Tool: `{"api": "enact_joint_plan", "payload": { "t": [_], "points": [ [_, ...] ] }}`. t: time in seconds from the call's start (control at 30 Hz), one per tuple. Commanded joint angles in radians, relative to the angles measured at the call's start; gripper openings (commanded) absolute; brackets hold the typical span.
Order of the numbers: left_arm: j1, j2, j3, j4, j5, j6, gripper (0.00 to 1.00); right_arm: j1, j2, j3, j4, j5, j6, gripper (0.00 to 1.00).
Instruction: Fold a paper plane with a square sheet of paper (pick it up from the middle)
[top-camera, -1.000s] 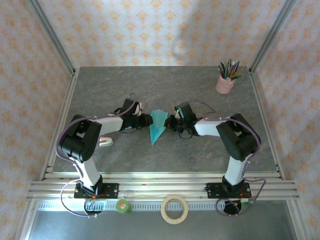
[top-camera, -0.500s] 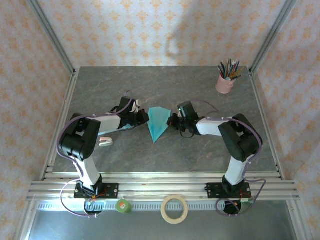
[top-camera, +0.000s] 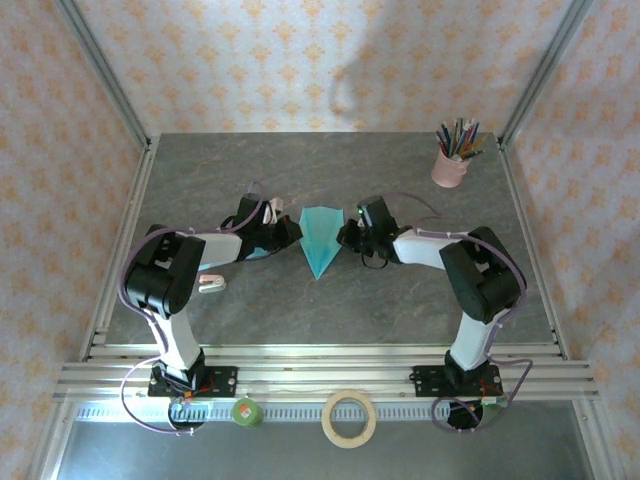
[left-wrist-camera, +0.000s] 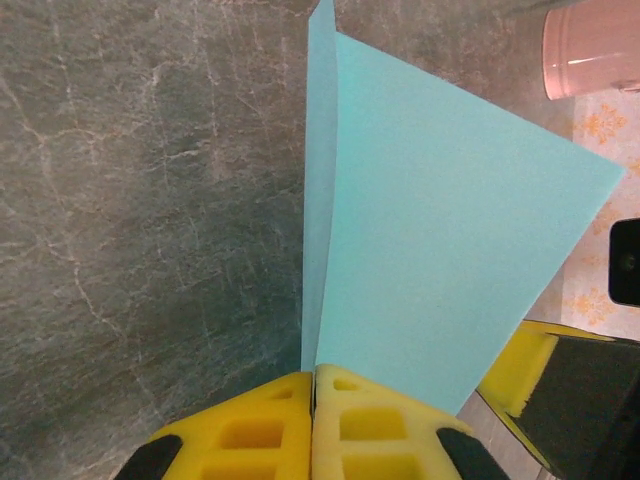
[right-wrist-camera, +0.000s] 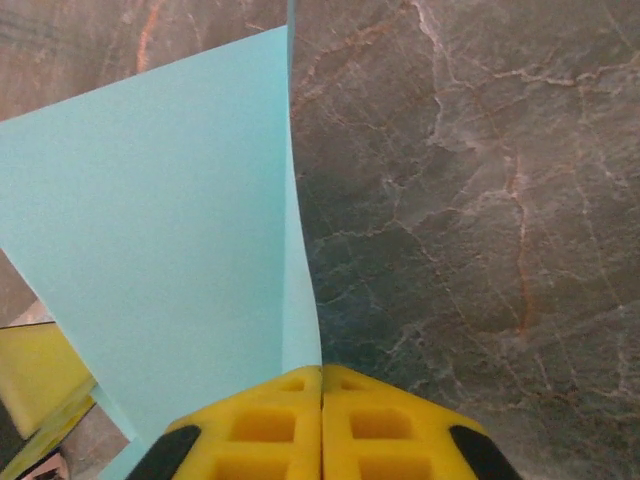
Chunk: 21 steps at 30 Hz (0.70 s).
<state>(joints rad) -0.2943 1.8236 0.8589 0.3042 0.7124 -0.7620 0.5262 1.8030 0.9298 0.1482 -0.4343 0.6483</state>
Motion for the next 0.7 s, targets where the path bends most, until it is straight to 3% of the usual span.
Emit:
{"api": "enact_joint_plan", "payload": {
  "t": [0.0, 0.23, 0.43, 0.67],
  "points": [
    [-0.001, 0.031, 0.0, -0.005, 0.016, 0.016, 0.09, -0.006, 0.031, 0.01, -0.018, 0.006, -0.019, 0.11],
    [-0.002, 0.051, 0.001, -0.013, 0.017, 0.023, 0.1, -0.006, 0.046, 0.031, -0.059, 0.027, -0.038, 0.18],
    [-0.002, 0.037, 0.002, -0.013, 0.024, 0.014, 0.1, -0.001, -0.057, 0.032, -0.094, 0.051, -0.034, 0.28],
    [-0.006, 0.011, 0.006, -0.02, 0.019, 0.004, 0.1, 0.09, -0.113, 0.072, -0.218, 0.142, -0.014, 0.39]
  ]
}}
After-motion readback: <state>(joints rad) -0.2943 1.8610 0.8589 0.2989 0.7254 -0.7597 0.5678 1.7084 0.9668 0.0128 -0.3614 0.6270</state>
